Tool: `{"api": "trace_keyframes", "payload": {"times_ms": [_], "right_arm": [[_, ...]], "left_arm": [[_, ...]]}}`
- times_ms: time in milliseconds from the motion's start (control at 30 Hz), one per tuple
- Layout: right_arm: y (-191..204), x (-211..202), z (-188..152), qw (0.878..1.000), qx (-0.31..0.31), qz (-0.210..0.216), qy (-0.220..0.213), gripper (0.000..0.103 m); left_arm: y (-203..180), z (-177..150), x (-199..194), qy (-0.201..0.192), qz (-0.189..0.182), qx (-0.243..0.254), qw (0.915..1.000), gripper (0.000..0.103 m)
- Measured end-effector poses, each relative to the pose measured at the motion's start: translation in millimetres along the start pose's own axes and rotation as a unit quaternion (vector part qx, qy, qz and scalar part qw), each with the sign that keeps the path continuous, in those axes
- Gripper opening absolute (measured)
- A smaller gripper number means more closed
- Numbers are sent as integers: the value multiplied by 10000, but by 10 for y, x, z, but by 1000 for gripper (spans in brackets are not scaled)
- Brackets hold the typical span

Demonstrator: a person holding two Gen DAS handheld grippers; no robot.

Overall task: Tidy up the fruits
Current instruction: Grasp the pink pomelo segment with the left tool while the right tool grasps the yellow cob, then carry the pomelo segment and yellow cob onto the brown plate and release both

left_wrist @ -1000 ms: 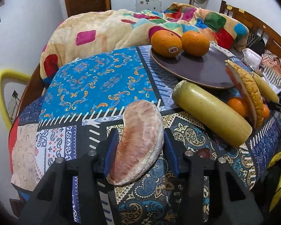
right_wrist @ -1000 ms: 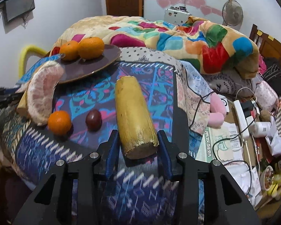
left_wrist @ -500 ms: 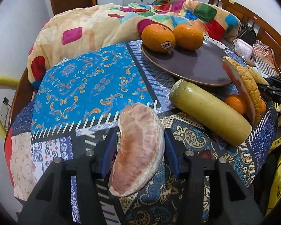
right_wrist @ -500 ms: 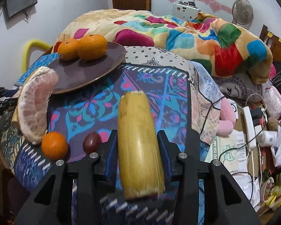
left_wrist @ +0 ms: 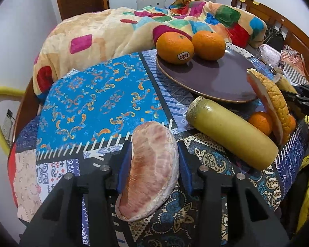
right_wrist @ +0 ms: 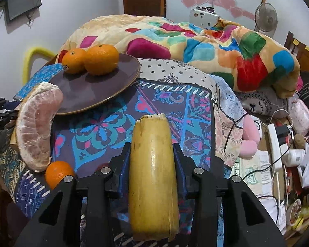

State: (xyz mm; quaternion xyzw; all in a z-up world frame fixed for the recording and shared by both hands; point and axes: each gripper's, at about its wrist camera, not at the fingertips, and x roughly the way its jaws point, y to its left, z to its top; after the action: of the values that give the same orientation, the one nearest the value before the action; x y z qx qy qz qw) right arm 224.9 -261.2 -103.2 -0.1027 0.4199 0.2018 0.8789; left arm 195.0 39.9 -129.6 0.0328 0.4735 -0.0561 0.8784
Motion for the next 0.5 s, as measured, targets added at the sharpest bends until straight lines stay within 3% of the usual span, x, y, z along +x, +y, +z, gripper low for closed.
{"api": "trace_keyframes", "payload": {"times_ms": [300, 400, 500], "right_arm": [[40, -400, 72, 9988, -43, -71, -488, 35], [54, -505, 130, 9979, 12, -47, -649, 35], [84, -598, 192, 9967, 23, -13, -811, 35]], "left_arm": [[-24, 57, -363, -483, 156, -106, 9987, 41], [-39, 129, -549, -720, 185, -159, 9971, 26], [-48, 199, -678, -915, 162, -226, 9954, 23]]}}
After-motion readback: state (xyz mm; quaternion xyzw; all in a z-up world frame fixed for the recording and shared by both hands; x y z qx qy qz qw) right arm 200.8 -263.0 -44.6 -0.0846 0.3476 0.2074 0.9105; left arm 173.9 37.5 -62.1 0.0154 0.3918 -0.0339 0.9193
